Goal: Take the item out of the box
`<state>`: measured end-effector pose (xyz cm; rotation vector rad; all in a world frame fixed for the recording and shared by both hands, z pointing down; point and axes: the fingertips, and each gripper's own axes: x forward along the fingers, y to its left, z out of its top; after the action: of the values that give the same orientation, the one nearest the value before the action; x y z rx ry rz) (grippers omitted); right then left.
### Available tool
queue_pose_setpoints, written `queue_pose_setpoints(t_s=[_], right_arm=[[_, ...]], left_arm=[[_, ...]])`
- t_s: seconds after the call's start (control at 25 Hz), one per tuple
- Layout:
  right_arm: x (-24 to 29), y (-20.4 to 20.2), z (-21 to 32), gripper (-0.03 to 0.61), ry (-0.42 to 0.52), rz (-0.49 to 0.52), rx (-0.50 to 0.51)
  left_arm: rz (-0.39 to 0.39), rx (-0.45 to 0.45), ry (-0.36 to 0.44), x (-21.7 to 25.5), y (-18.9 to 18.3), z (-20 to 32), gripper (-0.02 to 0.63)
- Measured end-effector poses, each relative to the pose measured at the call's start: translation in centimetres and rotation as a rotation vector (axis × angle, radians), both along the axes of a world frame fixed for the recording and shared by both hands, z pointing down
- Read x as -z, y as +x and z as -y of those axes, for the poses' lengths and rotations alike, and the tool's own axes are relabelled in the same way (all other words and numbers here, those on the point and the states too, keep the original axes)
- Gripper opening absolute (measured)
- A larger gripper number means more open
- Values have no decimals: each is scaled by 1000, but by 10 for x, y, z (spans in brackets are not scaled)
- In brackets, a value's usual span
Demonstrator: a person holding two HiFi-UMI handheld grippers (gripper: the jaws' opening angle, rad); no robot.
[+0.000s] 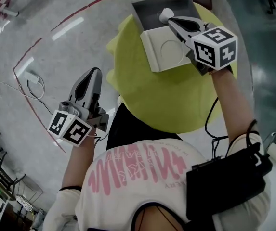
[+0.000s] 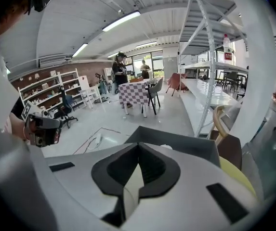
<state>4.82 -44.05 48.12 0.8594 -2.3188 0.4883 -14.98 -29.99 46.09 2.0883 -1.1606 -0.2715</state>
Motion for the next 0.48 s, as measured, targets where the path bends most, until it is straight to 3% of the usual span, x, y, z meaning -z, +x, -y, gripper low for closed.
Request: queue_pose_setpoints(t_s=[0.32, 0.48], right_arm=[[-19, 12, 26, 8, -7, -99, 6], [-23, 17, 38, 17, -34, -92, -28]], left_arm=[[-15, 22, -42, -22, -1, -6, 8], [-16, 38, -48, -24, -7, -6, 8]])
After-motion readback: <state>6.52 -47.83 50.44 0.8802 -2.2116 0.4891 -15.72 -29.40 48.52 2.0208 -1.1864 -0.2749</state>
